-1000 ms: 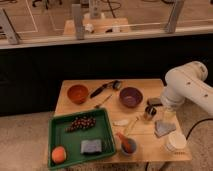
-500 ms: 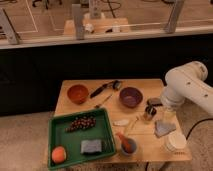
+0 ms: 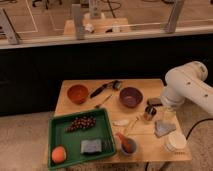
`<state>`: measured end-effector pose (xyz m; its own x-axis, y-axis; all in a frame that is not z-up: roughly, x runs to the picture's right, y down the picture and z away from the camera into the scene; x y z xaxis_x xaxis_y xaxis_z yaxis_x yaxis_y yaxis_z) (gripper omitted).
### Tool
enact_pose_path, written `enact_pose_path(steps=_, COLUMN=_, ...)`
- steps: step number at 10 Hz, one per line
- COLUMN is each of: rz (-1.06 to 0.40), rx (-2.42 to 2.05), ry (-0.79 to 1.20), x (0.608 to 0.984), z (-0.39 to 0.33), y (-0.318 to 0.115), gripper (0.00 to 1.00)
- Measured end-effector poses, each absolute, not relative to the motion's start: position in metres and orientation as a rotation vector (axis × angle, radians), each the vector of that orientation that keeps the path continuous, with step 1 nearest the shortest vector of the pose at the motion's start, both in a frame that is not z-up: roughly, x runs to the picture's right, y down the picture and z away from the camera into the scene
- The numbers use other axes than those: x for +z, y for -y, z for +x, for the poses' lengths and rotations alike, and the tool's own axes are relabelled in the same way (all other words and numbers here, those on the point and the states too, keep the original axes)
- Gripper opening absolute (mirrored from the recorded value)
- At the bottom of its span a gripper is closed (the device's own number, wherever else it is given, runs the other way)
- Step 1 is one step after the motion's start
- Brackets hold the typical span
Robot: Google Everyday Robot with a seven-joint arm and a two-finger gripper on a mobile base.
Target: Place towel in metal cup
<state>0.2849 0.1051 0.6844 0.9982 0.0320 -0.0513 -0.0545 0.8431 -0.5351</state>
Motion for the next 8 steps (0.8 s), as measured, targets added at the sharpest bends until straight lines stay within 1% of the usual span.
enact_pose_path(steps=8, rz=-0.568, rx=0.052, ry=-0.038, x=0.6858, z=0.2857, y=-0.1047, gripper=0.80)
